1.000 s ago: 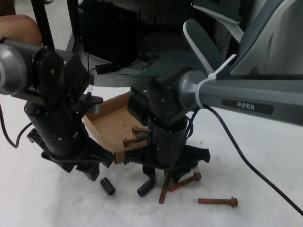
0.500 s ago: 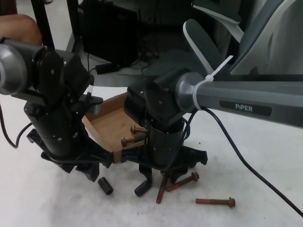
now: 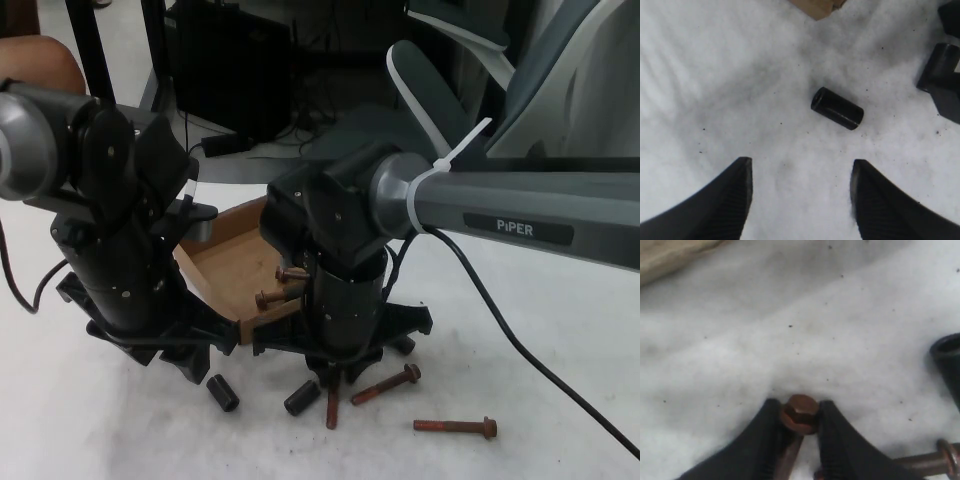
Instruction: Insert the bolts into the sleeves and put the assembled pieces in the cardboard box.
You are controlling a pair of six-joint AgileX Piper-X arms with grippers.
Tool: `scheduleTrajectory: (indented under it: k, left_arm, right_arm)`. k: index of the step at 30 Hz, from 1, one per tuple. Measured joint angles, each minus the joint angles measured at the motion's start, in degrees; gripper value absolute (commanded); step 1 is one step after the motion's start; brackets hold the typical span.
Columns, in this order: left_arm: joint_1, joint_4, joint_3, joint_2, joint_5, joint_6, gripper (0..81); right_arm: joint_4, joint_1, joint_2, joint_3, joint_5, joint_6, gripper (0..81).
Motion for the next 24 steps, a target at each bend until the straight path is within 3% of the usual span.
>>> scheduleTrajectory:
  k: [15, 24]
  left_arm:
    - [0.0, 0.0, 0.0, 0.0, 0.0, 0.0, 54.9]
    - [0.0, 0.0, 0.0, 0.0, 0.0, 0.0, 54.9]
  right_arm:
    - [-7.9, -4.5, 0.4, -1.0, -5.8, -10.6, 0.2]
    - [-10.0, -4.7, 1.1, -2.2, -6.3, -26.6, 0.2]
